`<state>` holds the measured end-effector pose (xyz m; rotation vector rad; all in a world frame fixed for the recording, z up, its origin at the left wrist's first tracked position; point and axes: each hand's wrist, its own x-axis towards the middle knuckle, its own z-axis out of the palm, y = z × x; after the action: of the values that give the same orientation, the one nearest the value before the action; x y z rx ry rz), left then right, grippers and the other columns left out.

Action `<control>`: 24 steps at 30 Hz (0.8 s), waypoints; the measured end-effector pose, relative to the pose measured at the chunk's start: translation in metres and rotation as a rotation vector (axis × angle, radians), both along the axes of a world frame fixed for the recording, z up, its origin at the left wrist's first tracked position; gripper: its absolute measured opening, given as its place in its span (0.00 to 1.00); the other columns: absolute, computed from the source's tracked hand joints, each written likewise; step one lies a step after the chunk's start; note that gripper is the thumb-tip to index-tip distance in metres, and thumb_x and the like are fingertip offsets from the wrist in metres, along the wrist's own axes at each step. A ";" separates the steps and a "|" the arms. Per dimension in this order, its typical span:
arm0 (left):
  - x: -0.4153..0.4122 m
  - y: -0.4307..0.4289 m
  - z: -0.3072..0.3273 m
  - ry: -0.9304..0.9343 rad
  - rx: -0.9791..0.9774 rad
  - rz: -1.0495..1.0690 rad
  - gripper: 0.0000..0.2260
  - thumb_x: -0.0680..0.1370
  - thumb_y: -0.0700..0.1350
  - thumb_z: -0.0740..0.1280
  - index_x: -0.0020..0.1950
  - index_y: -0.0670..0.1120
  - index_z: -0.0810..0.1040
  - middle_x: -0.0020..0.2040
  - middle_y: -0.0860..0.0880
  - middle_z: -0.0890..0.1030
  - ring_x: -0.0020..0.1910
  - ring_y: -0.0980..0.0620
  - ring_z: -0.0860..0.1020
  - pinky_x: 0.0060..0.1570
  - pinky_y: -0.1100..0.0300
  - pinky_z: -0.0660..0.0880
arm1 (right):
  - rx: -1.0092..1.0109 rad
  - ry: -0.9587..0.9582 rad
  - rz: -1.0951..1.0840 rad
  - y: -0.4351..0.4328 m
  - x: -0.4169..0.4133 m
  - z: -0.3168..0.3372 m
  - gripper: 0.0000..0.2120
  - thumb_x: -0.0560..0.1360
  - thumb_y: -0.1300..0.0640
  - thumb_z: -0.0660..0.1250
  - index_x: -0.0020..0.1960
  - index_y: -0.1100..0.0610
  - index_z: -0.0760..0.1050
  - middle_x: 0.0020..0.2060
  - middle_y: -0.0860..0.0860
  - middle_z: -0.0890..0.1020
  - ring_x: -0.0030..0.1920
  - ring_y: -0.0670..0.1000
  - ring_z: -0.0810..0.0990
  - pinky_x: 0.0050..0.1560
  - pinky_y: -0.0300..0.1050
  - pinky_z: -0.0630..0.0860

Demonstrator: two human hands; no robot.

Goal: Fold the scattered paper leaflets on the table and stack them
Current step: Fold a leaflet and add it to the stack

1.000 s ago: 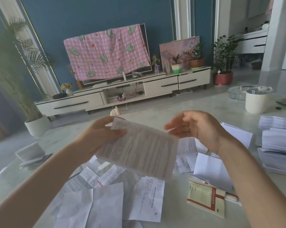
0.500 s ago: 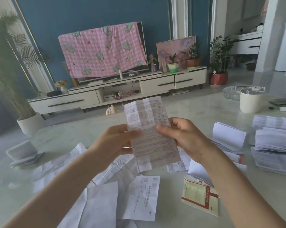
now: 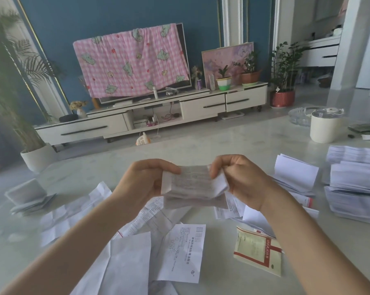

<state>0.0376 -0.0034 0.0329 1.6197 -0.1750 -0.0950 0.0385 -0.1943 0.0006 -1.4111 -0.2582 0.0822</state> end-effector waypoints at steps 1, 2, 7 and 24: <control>0.000 -0.002 -0.001 0.060 -0.074 0.021 0.20 0.77 0.30 0.53 0.35 0.42 0.80 0.36 0.43 0.82 0.31 0.49 0.80 0.31 0.60 0.79 | -0.027 -0.025 -0.025 0.001 0.000 -0.001 0.28 0.68 0.80 0.48 0.22 0.57 0.74 0.32 0.57 0.78 0.33 0.52 0.78 0.31 0.38 0.77; 0.001 -0.003 -0.002 0.127 -0.156 0.025 0.15 0.78 0.34 0.54 0.39 0.42 0.78 0.33 0.43 0.81 0.29 0.48 0.79 0.31 0.59 0.78 | -0.053 -0.057 -0.049 0.002 0.000 -0.001 0.28 0.67 0.81 0.48 0.21 0.57 0.73 0.34 0.57 0.80 0.35 0.52 0.80 0.34 0.38 0.78; -0.001 -0.009 -0.016 0.258 -0.085 -0.154 0.13 0.79 0.45 0.60 0.49 0.38 0.79 0.42 0.41 0.83 0.37 0.48 0.83 0.35 0.58 0.81 | -0.181 -0.151 -0.114 0.004 -0.002 -0.003 0.27 0.68 0.79 0.50 0.23 0.54 0.73 0.38 0.57 0.81 0.38 0.53 0.79 0.37 0.40 0.76; 0.013 -0.034 -0.030 -0.090 0.092 0.013 0.10 0.78 0.34 0.62 0.44 0.46 0.79 0.43 0.46 0.83 0.42 0.49 0.82 0.37 0.61 0.80 | -0.154 -0.049 -0.275 -0.015 0.000 -0.007 0.06 0.76 0.66 0.65 0.52 0.65 0.76 0.38 0.57 0.83 0.31 0.51 0.82 0.29 0.44 0.81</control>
<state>0.0508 -0.0370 0.0034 1.7177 -0.2323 -0.0200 0.0383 -0.2098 -0.0066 -1.5907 -0.0979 -0.1620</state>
